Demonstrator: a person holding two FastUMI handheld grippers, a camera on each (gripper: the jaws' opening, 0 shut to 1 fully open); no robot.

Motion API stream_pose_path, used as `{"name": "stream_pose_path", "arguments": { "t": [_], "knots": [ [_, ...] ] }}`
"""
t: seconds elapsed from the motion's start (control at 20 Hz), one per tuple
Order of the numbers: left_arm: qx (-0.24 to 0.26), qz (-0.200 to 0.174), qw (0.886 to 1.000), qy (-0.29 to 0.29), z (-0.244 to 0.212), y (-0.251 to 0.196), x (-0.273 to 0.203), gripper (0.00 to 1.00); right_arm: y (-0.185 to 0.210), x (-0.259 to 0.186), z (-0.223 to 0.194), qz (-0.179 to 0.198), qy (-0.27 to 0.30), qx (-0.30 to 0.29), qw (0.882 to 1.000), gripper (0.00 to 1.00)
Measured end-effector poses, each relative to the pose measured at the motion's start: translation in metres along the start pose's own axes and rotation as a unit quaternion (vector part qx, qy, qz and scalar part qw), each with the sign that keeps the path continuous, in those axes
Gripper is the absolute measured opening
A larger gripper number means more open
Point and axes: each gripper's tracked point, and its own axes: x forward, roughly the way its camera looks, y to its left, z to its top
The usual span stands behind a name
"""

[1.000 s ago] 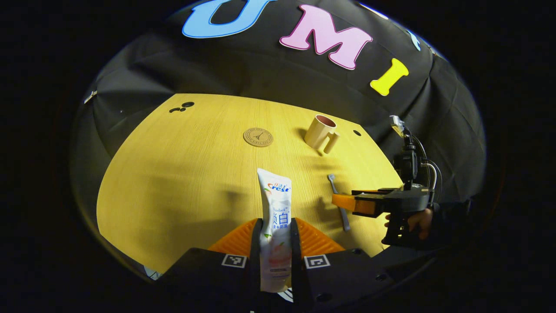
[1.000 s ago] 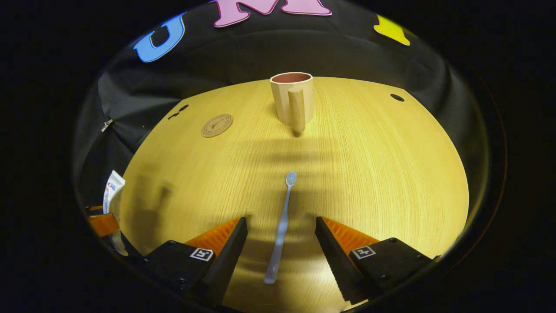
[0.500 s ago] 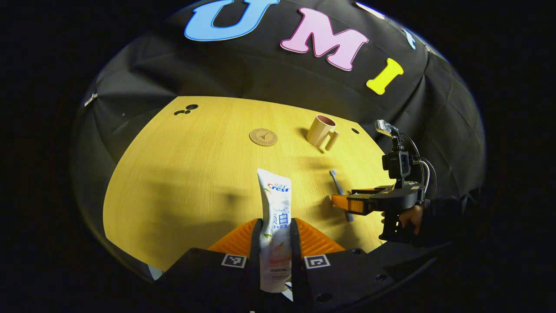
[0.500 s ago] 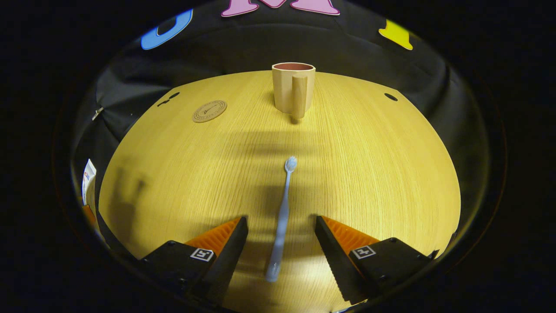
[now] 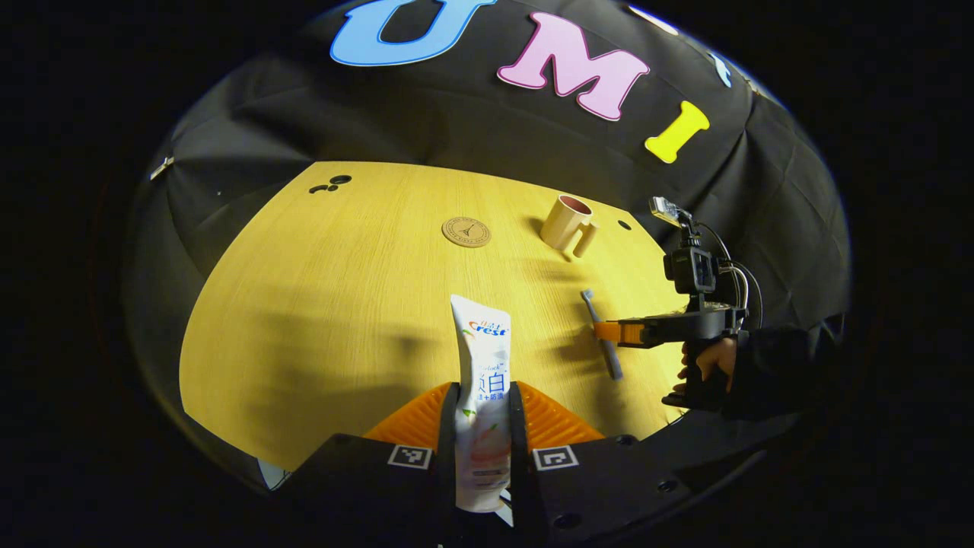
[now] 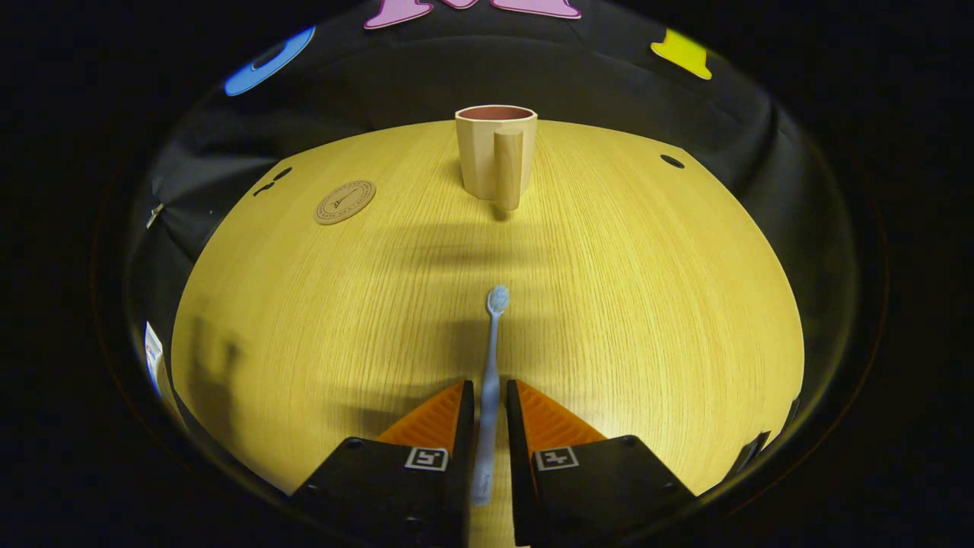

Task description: Put the toothbrush and toothpaste on the desktop into the cup, then pick up the cup and place it on the coaster on the desktop.

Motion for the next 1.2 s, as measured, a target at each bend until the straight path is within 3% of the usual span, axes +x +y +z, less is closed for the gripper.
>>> {"name": "stream_pose_path", "arguments": {
  "t": [0.1, 0.3, 0.5, 0.65, 1.2],
  "knots": [
    [0.003, -0.001, 1.0, 0.0, 0.002, -0.005, 0.002, 0.34, 0.001, 0.0, -0.003, 0.01, 0.018, 0.008, 1.0, 0.12],
    [0.002, -0.003, 1.0, 0.003, 0.007, -0.017, 0.013, 0.34, 0.001, 0.0, -0.005, 0.032, 0.055, 0.017, 0.998, 0.08],
    [0.0, -0.004, 1.0, -0.001, 0.021, -0.033, 0.027, 0.34, 0.002, -0.007, -0.009, 0.075, 0.054, 0.031, 0.995, 0.05],
    [-0.005, -0.007, 1.0, -0.011, 0.041, -0.046, 0.038, 0.34, -0.012, -0.011, -0.014, 0.084, 0.058, 0.037, 0.994, 0.05],
    [0.01, -0.035, 0.994, -0.108, 0.188, -0.12, 0.091, 0.34, -0.078, -0.04, 0.03, 0.135, 0.023, 0.083, 0.987, 0.05]
  ]
}}
